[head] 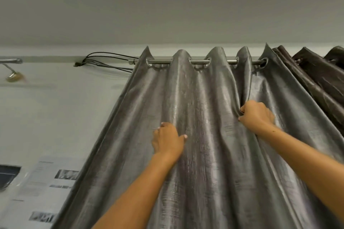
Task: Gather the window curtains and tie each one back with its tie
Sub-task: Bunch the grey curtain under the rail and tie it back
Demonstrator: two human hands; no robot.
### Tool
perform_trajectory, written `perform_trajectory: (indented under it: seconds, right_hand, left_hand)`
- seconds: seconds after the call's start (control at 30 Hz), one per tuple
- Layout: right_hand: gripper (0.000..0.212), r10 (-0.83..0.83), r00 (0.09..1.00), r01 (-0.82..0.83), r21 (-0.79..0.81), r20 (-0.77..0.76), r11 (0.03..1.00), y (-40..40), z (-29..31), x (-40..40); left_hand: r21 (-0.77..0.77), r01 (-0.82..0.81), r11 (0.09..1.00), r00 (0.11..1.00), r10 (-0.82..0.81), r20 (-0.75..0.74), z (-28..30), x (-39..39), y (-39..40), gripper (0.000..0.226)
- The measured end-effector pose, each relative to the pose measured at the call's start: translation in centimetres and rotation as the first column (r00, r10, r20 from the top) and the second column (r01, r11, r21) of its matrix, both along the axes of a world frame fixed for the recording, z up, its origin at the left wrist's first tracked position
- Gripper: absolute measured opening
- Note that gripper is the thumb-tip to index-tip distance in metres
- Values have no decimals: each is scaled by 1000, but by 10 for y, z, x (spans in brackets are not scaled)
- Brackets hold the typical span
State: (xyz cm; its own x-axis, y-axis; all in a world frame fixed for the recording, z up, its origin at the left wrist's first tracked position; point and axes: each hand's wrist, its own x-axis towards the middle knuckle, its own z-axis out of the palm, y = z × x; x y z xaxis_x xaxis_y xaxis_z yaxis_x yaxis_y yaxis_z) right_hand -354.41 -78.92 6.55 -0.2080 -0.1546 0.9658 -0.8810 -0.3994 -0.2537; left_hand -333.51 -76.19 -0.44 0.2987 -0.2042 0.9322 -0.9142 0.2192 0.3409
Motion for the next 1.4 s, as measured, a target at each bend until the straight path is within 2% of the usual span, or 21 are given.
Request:
perform_trajectory:
  seconds: [0.1, 0.17, 0.2, 0.3, 0.4, 0.47, 0.57, 0.7, 0.77, 0.83, 0.93, 0.97, 1.0, 1.07, 1.13, 1.17, 1.23, 1.27, 1.33, 1.37, 1.4]
  right_hand:
    - [12, -118, 993, 117, -29, -28, 993, -4, -3, 1]
    - [25, -179, 983, 177, -48, -40, 983, -8, -3, -3]
    - [28, -193, 980, 190, -54, -51, 980, -11, -4, -6]
    - [31, -183, 980, 177, -83, -74, 981, -21, -5, -20]
    - [9, -193, 974, 174, -157, -119, 972, -29, -8, -36]
    - [14, -187, 973, 163, -173, -133, 971, -34, -8, -51]
    - [25, -119, 982, 99, -135, -148, 986, -37, -7, -76]
    - [20, -38, 986, 33, -29, -164, 999, -34, -5, -100]
    - [18, 16, 984, -14, 10, -179, 1000, -30, -6, -106]
    - [5, 71, 977, -60, 62, -200, 996, -25, -6, -109]
    - [32, 67, 975, -46, 102, -214, 994, -22, -5, -101]
    - [31, 41, 977, -25, 82, -210, 996, -23, -5, -96]
    - [29, 8, 980, 3, 55, -199, 998, -23, -7, -90]
    - [61, -39, 993, 38, -17, -115, 999, -27, -9, -80]
    - [90, -10, 1000, 10, -46, -8, 999, -32, -8, -71]
    - [99, 16, 999, -15, -11, 30, 1000, -33, -6, -67]
    - [108, 81, 995, -88, 107, 64, 990, -36, -2, -60]
    - [108, 138, 988, -148, 166, 73, 975, -37, 0, -56]
    - [104, 209, 975, -220, 229, 75, 948, -39, 3, -48]
    - [100, 193, 980, -197, 234, 40, 952, -40, 3, -46]
    - [94, 150, 988, -143, 222, -16, 964, -42, 4, -42]
  left_hand:
    - [-67, 83, 994, 994, -78, 75, -3, 6, -10, 5]
    - [-115, 86, 990, 990, -72, 124, -3, 4, -19, 26]
    - [-110, 116, 987, 985, -100, 143, -2, 2, -23, 28]
    - [-114, 211, 971, 961, -185, 207, 2, -22, -36, 18]
    - [-124, 336, 934, 922, -299, 246, 11, -71, -49, 19]
    - [-101, 429, 898, 875, -386, 292, 16, -110, -54, 23]
    - [-84, 518, 852, 826, -472, 308, 29, -161, -53, 26]
    - [-34, 560, 828, 759, -497, 421, 28, -204, -49, 36]
    - [-28, 593, 805, 734, -526, 430, 27, -207, -55, 35]
    - [-13, 617, 787, 713, -552, 433, 26, -193, -66, 30]
    - [-21, 528, 849, 771, -468, 432, 20, -160, -84, 35]
    - [-50, 469, 882, 804, -402, 438, 14, -150, -87, 32]
    - [-89, 388, 917, 837, -310, 450, 9, -140, -88, 24]
    - [-179, 139, 974, 887, -42, 461, 5, -125, -83, 17]
    - [-227, -111, 968, 906, 192, 377, 11, -111, -77, 37]
    - [-206, -169, 964, 924, 228, 307, 14, -105, -73, 51]
    - [-93, -138, 986, 971, 154, 183, 23, -94, -64, 77]
    - [-29, -73, 997, 988, 77, 132, 27, -88, -60, 82]
    - [47, 56, 997, 997, -58, 47, 34, -77, -53, 73]
    - [57, 62, 996, 998, -63, 24, 35, -73, -51, 65]
    - [48, 2, 999, 999, -4, 43, 34, -68, -51, 58]
